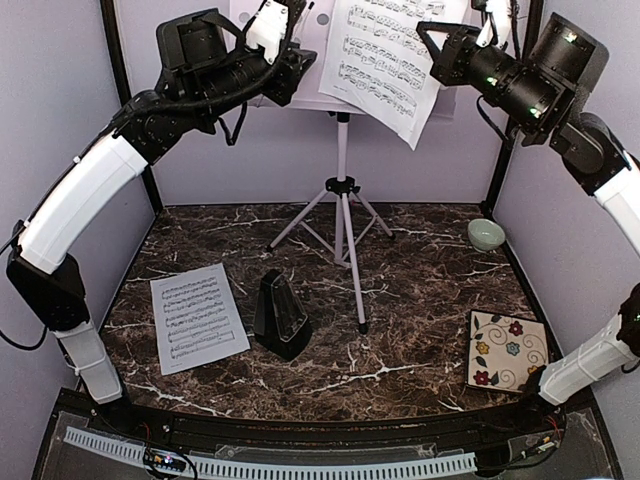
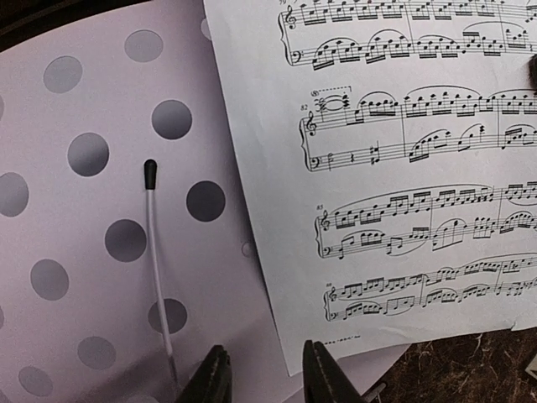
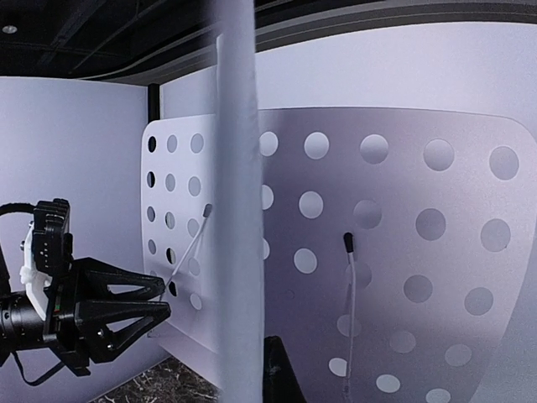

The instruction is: Set up the instrument practice props

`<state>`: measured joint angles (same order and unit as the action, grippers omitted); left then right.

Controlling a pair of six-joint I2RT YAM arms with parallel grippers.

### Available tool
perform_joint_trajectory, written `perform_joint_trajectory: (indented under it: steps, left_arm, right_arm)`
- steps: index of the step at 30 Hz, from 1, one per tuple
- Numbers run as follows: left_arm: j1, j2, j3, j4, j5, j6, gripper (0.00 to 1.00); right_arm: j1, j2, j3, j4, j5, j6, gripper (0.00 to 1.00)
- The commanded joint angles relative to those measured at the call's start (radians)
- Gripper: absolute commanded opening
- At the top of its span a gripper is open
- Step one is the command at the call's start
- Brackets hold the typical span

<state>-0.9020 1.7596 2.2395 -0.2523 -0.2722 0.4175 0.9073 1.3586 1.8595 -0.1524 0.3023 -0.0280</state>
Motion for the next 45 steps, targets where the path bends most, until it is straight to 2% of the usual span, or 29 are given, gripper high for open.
perform_joint_trajectory:
  steps: [1,9,22,33,41,45]
  left_arm:
    - [-0.026,-0.052,-0.029,0.090,-0.067,0.069,0.31]
    - [-0.040,-0.058,-0.056,0.177,-0.224,0.132,0.32]
    - [-0.040,0.028,0.025,0.179,-0.374,0.254,0.28]
    - [-0.035,0.100,0.103,0.194,-0.377,0.330,0.24]
    - [0.012,0.105,0.128,0.123,-0.364,0.224,0.16]
    - [0.021,0.097,0.127,0.093,-0.327,0.190,0.07]
  right_arm:
    - [-0.014,0.000,0.034,0.008,-0.007,-0.058,0.00]
    - [-0.020,0.042,0.072,0.044,0.030,-0.077,0.00]
    - [-0.025,0.134,0.181,0.049,0.072,-0.111,0.00]
    - [-0.034,0.152,0.194,0.068,0.138,-0.123,0.00]
    - [-0.036,0.152,0.167,0.088,0.133,-0.110,0.00]
    - [-0.037,0.162,0.177,0.087,0.132,-0.103,0.00]
